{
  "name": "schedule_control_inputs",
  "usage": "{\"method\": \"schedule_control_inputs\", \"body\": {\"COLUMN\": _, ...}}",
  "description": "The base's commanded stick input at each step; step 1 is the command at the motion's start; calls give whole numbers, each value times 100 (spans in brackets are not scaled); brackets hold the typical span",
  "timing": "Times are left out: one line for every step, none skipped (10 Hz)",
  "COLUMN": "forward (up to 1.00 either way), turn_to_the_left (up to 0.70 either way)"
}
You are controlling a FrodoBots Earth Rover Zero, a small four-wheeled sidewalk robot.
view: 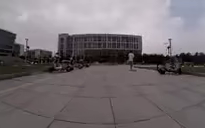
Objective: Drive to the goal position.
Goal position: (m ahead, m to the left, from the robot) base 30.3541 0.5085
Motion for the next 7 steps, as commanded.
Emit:
{"method": "schedule_control_inputs", "body": {"forward": 70, "turn_to_the_left": -14}}
{"method": "schedule_control_inputs", "body": {"forward": 70, "turn_to_the_left": -14}}
{"method": "schedule_control_inputs", "body": {"forward": 70, "turn_to_the_left": -14}}
{"method": "schedule_control_inputs", "body": {"forward": 70, "turn_to_the_left": -14}}
{"method": "schedule_control_inputs", "body": {"forward": 70, "turn_to_the_left": -14}}
{"method": "schedule_control_inputs", "body": {"forward": 70, "turn_to_the_left": -13}}
{"method": "schedule_control_inputs", "body": {"forward": 70, "turn_to_the_left": -11}}
